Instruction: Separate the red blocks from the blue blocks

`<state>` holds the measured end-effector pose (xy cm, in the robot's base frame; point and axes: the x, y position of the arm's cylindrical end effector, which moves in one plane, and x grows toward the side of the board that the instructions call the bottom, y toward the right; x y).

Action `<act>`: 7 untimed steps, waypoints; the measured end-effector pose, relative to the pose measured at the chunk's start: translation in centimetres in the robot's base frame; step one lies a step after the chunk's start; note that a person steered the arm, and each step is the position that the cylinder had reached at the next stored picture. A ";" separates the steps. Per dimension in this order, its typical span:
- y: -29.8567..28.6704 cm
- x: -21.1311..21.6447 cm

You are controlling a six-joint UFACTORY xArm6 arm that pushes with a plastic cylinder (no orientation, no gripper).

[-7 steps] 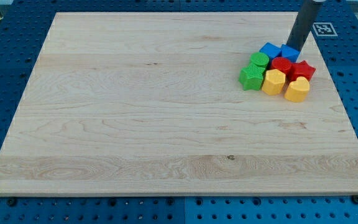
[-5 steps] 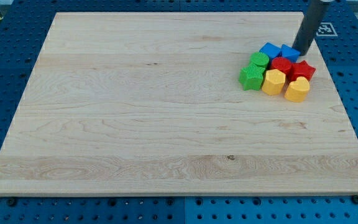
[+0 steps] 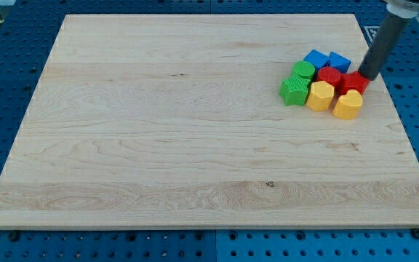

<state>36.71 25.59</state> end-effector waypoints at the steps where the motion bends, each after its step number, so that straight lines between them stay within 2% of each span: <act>1: -4.1 -0.1; 3: -7.2 3.7; 4: -4.1 3.3; 6: -3.5 -0.8; 7: -1.2 -1.0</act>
<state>35.75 24.36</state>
